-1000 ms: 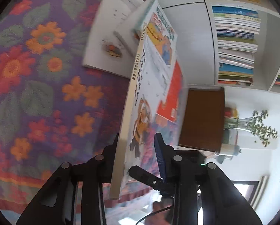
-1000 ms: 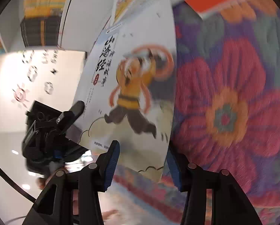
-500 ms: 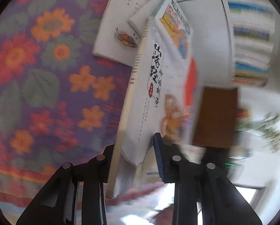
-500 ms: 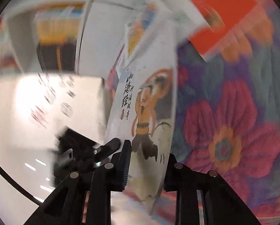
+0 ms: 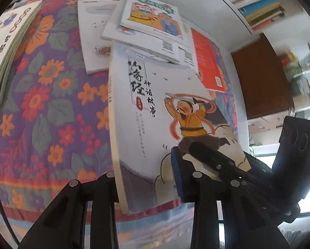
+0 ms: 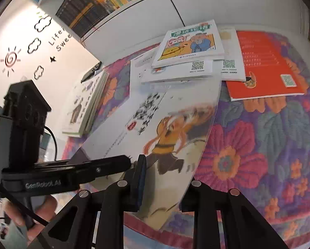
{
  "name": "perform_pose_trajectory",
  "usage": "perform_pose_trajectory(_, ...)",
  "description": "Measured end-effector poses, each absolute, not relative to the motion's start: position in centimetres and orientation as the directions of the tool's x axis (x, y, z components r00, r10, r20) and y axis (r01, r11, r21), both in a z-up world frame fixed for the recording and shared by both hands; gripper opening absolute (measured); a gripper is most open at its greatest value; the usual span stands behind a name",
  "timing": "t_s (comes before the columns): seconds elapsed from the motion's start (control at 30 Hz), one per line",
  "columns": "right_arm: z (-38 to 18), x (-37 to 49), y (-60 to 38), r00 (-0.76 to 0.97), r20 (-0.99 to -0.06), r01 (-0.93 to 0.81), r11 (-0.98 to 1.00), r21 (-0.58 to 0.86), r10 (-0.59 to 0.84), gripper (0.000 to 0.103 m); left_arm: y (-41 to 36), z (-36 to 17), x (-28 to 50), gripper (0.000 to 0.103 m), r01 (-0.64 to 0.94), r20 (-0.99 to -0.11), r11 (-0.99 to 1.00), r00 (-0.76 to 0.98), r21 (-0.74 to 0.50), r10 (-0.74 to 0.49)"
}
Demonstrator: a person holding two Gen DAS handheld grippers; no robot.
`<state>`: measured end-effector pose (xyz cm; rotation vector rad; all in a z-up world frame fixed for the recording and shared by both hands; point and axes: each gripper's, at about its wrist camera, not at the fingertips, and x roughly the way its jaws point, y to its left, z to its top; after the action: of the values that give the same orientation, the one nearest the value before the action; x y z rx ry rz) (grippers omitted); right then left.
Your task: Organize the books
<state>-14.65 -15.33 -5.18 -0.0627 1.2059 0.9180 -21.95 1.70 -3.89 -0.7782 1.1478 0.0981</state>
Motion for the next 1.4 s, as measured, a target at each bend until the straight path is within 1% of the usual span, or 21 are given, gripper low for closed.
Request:
perform_pose_trajectory(0.13, -4.8, -15.6, -15.7, 0.066, -0.822, -0.625, 0.666, 0.408, 0.566, 0.024, 0.7, -3.5, -22.4, 0.029, -0.427, -0.857, 0.772, 0.428, -0.472, -0.287)
perform_pose_trajectory(0.23, -4.4, -16.0, -15.8, 0.061, -0.813, -0.597, 0.674, 0.434, 0.578, 0.024, 0.7, -3.0, -23.2, 0.030, -0.405, -0.841, 0.769, 0.446, -0.495, -0.306)
perform_pose_trajectory(0.4, -2.7, -18.1, -15.1, 0.117, -0.815, -0.640, 0.671, 0.375, 0.567, 0.024, 1.2, -1.9, -24.2, 0.030, -0.380, -0.825, 0.773, 0.472, -0.508, -0.311)
perform_pose_trajectory(0.7, -0.6, -19.8, -13.2, 0.149, -0.801, -0.639, 0.675, 0.370, 0.580, 0.024, 3.7, -0.1, -26.3, 0.030, -0.337, -0.783, 0.766, 0.529, -0.548, -0.328)
perform_pose_trajectory(0.9, 1.6, -21.4, -8.3, 0.193, -0.775, -0.699, 0.639, 0.322, 0.602, 0.025, 8.1, 2.1, -28.0, 0.030, -0.341, -0.769, 0.776, 0.579, -0.530, -0.270)
perform_pose_trajectory(1.2, 3.0, -23.3, 1.2, 0.162, -0.726, -0.740, 0.569, 0.359, 0.668, 0.026, 18.3, 4.5, -31.3, 0.030, -0.374, -0.746, 0.772, 0.639, -0.514, -0.187)
perform_pose_trajectory(1.4, 1.8, -24.7, 9.0, 0.126, -0.713, -0.742, 0.542, 0.394, 0.690, 0.026, 25.0, 2.9, -33.4, 0.030, -0.418, -0.743, 0.748, 0.653, -0.515, -0.147)
